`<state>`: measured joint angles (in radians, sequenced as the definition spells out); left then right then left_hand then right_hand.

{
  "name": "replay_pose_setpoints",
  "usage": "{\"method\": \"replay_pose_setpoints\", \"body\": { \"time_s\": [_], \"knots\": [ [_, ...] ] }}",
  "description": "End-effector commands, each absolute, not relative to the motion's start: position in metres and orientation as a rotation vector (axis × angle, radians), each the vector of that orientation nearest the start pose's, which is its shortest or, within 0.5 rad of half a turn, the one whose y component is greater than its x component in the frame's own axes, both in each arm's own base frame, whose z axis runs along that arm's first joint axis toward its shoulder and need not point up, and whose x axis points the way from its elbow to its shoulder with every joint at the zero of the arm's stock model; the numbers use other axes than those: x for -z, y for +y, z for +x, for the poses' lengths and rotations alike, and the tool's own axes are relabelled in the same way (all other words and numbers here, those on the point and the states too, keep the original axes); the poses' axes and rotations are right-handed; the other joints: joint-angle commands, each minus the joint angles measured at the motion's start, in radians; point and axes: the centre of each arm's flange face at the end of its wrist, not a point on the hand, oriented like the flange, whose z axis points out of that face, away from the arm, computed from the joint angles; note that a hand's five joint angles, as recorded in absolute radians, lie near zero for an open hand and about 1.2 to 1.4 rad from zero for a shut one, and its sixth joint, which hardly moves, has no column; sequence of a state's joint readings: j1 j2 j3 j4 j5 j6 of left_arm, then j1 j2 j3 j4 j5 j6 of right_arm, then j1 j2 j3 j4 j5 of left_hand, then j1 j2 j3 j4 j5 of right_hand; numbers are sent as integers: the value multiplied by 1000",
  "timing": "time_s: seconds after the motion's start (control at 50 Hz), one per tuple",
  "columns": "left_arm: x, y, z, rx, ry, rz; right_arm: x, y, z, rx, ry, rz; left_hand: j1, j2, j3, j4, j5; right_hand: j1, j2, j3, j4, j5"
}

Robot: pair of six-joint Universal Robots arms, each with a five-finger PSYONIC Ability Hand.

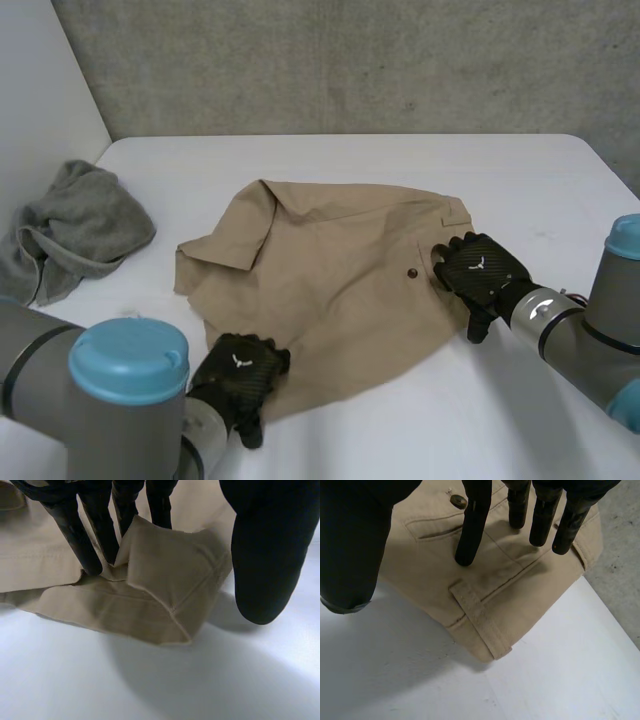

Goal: Fold the laundry.

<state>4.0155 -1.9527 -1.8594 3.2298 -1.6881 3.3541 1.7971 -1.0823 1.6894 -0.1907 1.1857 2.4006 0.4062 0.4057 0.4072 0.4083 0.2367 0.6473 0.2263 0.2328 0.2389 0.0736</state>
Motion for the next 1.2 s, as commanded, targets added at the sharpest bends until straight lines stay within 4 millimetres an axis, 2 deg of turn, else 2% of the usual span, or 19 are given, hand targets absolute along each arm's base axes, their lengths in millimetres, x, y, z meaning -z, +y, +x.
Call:
{"method": "replay_pose_setpoints", "body": {
  "time_s": [0.02, 0.26, 0.3, 0.32, 0.38, 0.42, 0.48, 0.6, 0.68, 0.7, 0.72, 0.78, 0.86, 0.94, 0.96, 1.02, 1.04, 1.1, 1.2],
  "knots": [
    [-129, -160, -285, 1675, 2554, 1102, -123, -303, 240, 1772, 2099, -1473, 156, 157, 155, 154, 151, -371, 49, 43, 37, 28],
    [-134, -178, -297, 1873, 2305, 1145, -120, -316, 243, 1873, 2050, -1456, 881, 882, 880, 879, 876, -348, 73, 66, 60, 51],
    [-137, -183, -299, 1909, 2243, 1146, -119, -318, 244, 1876, 2048, -1454, 989, 990, 988, 987, 984, -132, 289, 282, 276, 267],
    [-138, -185, -300, 1919, 2227, 1144, -118, -321, 244, 1880, 2046, -1451, 990, 991, 989, 988, 985, 235, 656, 650, 644, 635],
    [-142, -190, -301, 1932, 2189, 1146, -118, -324, 245, 1887, 2045, -1445, 990, 991, 989, 988, 985, 526, 947, 941, 935, 926],
    [-145, -192, -301, 1943, 2176, 1142, -118, -328, 246, 1891, 2050, -1437, 990, 991, 989, 988, 985, 381, 802, 796, 790, 780],
    [-152, -195, -303, 1972, 2162, 1127, -119, -332, 247, 1876, 2070, -1397, 990, 991, 989, 988, 985, -325, 96, 89, 83, 74],
    [-168, -202, -304, 2033, 2132, 1079, -120, -334, 247, 1771, 2130, -1262, 990, 991, 989, 988, 985, -263, 158, 151, 145, 136],
    [-182, -209, -301, 2082, 2108, 1028, -116, -337, 247, 1737, 2152, -1240, 990, 991, 989, 988, 985, 88, 509, 503, 497, 487],
    [-186, -210, -300, 2096, 2099, 1017, -115, -338, 247, 1735, 2153, -1240, 990, 991, 989, 988, 985, 261, 682, 675, 669, 660],
    [-190, -211, -300, 2111, 2091, 1007, -116, -340, 248, 1741, 2152, -1236, 990, 991, 989, 988, 985, 744, 1165, 1159, 1152, 1143],
    [-210, -212, -301, 2186, 2045, 970, -124, -344, 247, 1769, 2152, -1227, 990, 991, 989, 988, 985, 749, 1170, 1163, 1157, 1148],
    [-248, -211, -298, 2313, 1958, 895, -157, -345, 245, 1861, 2109, -1223, 990, 991, 989, 988, 985, 749, 1170, 1163, 1157, 1148],
    [-299, -208, -291, 2471, 1821, 789, -232, -336, 244, 2061, 1980, -1196, 990, 991, 989, 988, 985, 749, 1170, 1163, 1157, 1148],
    [-311, -207, -289, 2506, 1787, 761, -267, -329, 243, 2155, 1912, -1185, 990, 991, 989, 988, 985, 749, 1170, 1163, 1157, 1148],
    [-357, -201, -282, 2637, 1657, 668, -312, -317, 242, 2263, 1822, -1169, 990, 991, 989, 988, 985, 749, 1170, 1163, 1157, 1148],
    [-368, -199, -280, 2666, 1625, 645, -339, -309, 241, 2318, 1770, -1146, 990, 991, 989, 988, 985, 749, 1170, 1163, 1157, 1148],
    [-409, -189, -272, 2769, 1503, 560, -386, -294, 236, 2387, 1695, -1079, 990, 991, 989, 988, 985, 749, 1170, 1163, 1157, 1148],
    [-468, -171, -259, 2894, 1332, 448, -437, -272, 230, 2412, 1639, -998, 990, 991, 989, 988, 985, 749, 1170, 1163, 1157, 1148]
  ]
}}
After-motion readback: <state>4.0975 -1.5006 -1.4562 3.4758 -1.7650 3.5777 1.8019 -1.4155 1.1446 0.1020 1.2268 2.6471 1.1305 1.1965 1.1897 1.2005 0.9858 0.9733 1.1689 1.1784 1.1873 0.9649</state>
